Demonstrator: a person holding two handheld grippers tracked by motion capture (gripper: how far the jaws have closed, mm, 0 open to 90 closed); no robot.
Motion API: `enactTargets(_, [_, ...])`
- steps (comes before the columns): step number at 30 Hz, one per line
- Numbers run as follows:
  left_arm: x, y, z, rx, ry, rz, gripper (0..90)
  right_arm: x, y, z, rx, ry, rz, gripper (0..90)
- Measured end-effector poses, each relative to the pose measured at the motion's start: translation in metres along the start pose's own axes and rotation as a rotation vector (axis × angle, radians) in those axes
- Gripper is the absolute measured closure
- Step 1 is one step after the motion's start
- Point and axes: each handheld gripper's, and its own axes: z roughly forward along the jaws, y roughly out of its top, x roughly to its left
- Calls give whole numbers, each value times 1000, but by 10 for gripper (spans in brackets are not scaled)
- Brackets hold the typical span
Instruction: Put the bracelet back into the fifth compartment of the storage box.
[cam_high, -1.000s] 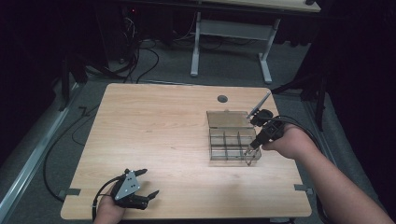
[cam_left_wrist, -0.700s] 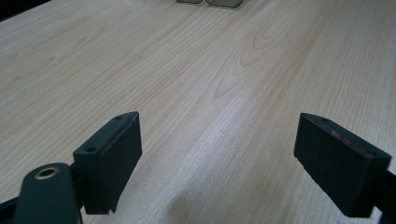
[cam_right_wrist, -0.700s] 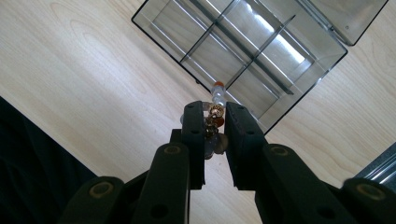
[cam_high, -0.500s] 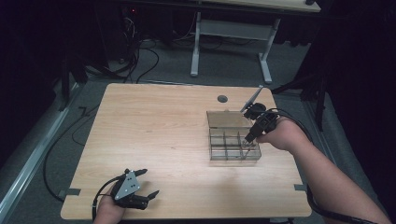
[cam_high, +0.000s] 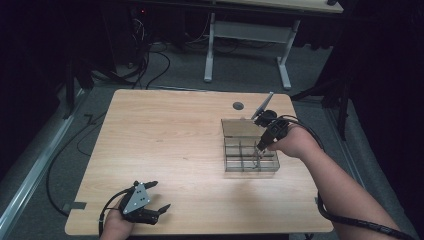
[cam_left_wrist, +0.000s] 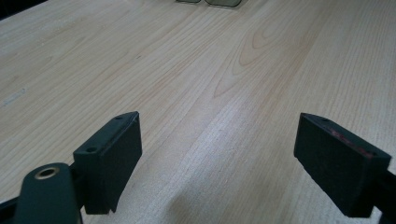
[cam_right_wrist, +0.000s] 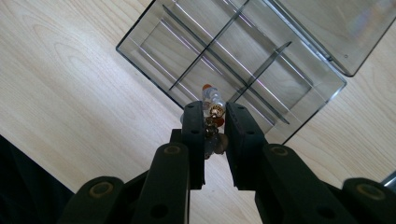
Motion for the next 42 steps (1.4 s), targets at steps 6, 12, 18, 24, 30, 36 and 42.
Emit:
enactTargets(6, [0, 0, 0, -1, 0, 0, 158, -2, 3, 8, -2, 3, 3, 789])
enactTargets(12, [0, 0, 0, -1, -1, -1, 158, -4, 6, 14, -1, 10, 6, 789])
enactTargets(18, [0, 0, 0, -1, -3, -1, 158, -4, 8, 20, -7, 16, 12, 789])
enactTargets(24, [0, 0, 0, 0, -1, 0, 158, -7, 8, 30, -1, 15, 15, 788])
enactTargets(30, [0, 0, 0, 7, -1, 2, 158, -13, 3, 43, 10, 32, 53, 788])
enactTargets(36, [0, 0, 0, 8, 0, 0, 158, -10, 5, 67, 20, 48, 52, 788])
enactTargets(42, [0, 0, 0, 5, 0, -1, 159, -9, 5, 83, 40, 58, 85, 787])
